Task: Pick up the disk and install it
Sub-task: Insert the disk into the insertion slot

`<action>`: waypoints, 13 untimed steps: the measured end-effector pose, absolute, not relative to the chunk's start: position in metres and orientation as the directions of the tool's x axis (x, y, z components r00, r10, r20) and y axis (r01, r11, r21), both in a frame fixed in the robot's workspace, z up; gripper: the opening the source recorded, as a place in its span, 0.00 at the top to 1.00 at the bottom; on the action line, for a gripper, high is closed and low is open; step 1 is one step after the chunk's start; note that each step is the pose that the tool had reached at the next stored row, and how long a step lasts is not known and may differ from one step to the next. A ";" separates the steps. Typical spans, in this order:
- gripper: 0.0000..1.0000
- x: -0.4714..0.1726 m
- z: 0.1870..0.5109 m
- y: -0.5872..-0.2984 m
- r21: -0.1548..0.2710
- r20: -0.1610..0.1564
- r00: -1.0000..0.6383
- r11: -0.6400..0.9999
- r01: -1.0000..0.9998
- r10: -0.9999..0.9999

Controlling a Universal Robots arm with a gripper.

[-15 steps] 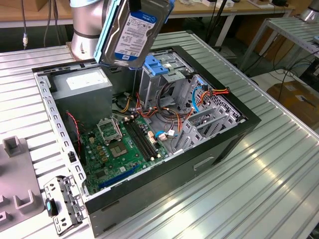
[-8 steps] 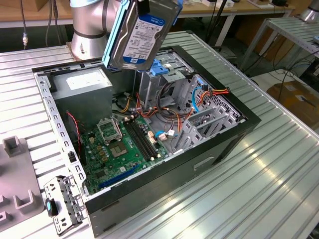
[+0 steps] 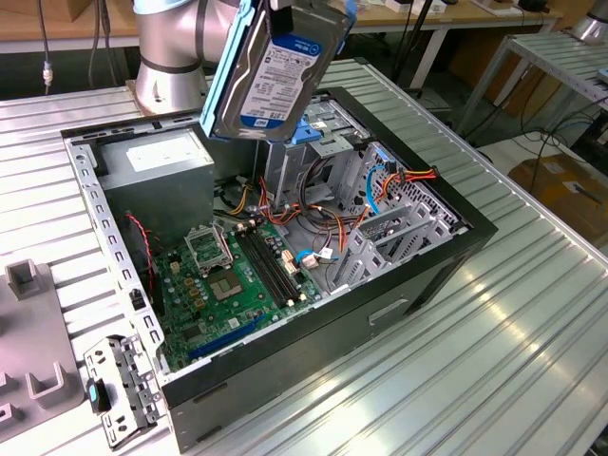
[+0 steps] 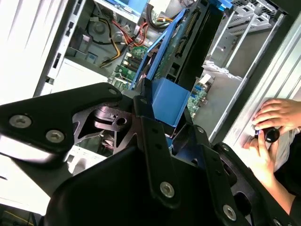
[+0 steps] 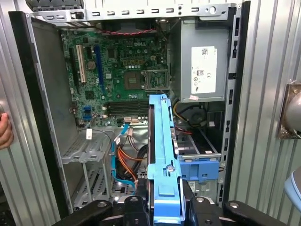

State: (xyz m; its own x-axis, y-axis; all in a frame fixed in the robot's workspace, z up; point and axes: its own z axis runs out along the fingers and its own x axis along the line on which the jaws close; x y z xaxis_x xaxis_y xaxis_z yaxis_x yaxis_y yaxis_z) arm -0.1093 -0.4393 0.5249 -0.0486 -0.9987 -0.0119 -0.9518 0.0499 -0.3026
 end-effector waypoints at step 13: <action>0.63 -0.109 0.520 -0.484 -0.304 -0.010 -0.048 0.049 -0.951 -0.999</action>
